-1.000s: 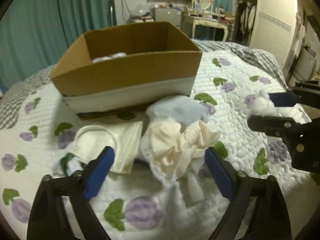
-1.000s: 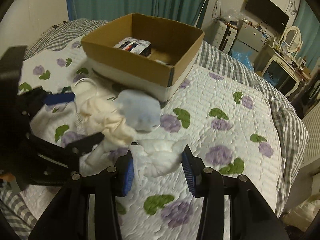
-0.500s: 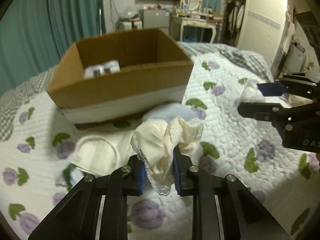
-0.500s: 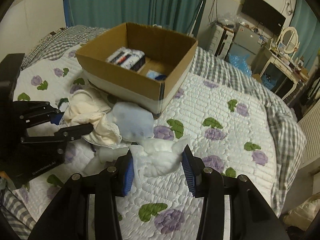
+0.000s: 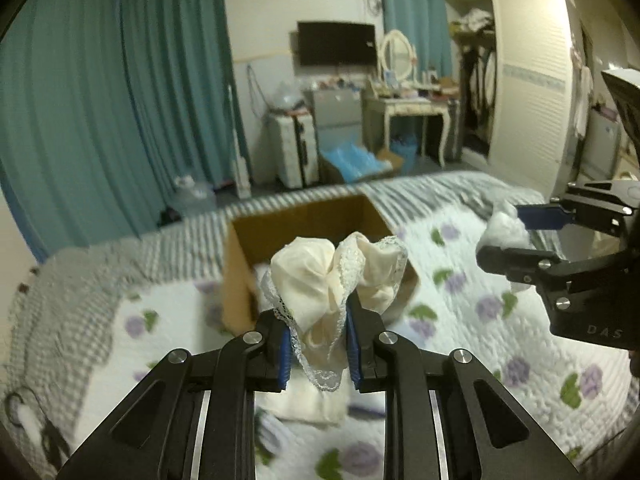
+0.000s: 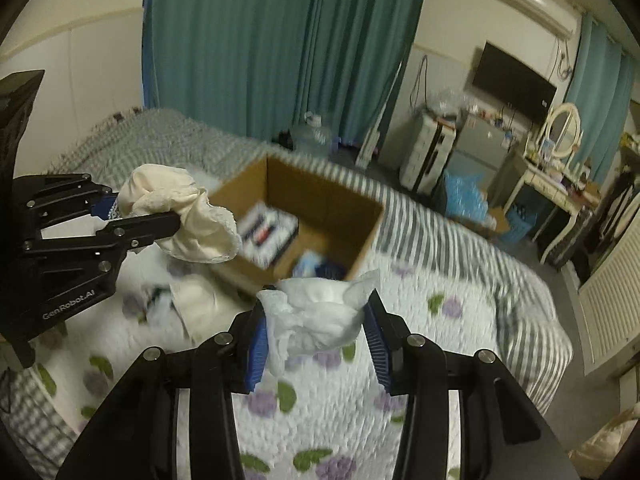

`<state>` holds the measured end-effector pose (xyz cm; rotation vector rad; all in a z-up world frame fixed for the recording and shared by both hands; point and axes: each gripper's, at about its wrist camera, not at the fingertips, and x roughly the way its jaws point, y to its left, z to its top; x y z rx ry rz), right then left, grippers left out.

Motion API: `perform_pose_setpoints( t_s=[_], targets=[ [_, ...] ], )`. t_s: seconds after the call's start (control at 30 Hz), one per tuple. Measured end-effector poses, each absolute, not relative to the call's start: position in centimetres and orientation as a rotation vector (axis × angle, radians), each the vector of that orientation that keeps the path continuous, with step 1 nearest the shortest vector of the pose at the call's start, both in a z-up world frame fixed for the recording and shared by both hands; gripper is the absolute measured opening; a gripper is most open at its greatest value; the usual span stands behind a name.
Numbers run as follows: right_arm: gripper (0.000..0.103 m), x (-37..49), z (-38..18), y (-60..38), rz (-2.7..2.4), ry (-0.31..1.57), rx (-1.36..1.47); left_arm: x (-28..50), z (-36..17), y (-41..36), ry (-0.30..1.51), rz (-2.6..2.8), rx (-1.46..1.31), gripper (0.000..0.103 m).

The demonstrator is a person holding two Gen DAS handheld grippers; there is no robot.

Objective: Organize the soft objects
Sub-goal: 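Lower both held cloths into the box and open both tools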

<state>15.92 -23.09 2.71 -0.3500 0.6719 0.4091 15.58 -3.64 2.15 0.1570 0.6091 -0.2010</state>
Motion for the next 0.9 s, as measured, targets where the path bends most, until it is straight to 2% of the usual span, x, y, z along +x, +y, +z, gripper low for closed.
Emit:
perform_pose_setpoints(
  t_s=[0.17,0.37,0.57,0.63,0.83,0.9],
  targets=[
    [0.043,18.6,5.0,-20.9,0.430,0.632,-0.319,18.1,3.9,-2.1,0.563,-0.154,0.181,0.021],
    [0.043,23.6,4.3,-18.5,0.430,0.655,-0.317,22.0,4.6,-1.5,0.527,-0.117,0.210,0.021],
    [0.043,29.8,1.0,-17.3,0.401,0.714,-0.327,27.2,1.9,-1.5,0.565,-0.130,0.213,0.022],
    [0.043,32.2,-0.5,-17.1,0.402,0.746,-0.292,29.1,0.3,-1.5,0.592,-0.135,0.216,0.026],
    [0.044,37.2,-4.6,-17.5,0.386,0.807,-0.216,34.0,-4.0,-1.6,0.662,-0.118,0.227,0.026],
    [0.047,38.1,-5.6,-17.6,0.377,0.810,-0.210,35.1,-5.2,-1.7,0.691,-0.122,0.226,0.039]
  ],
)
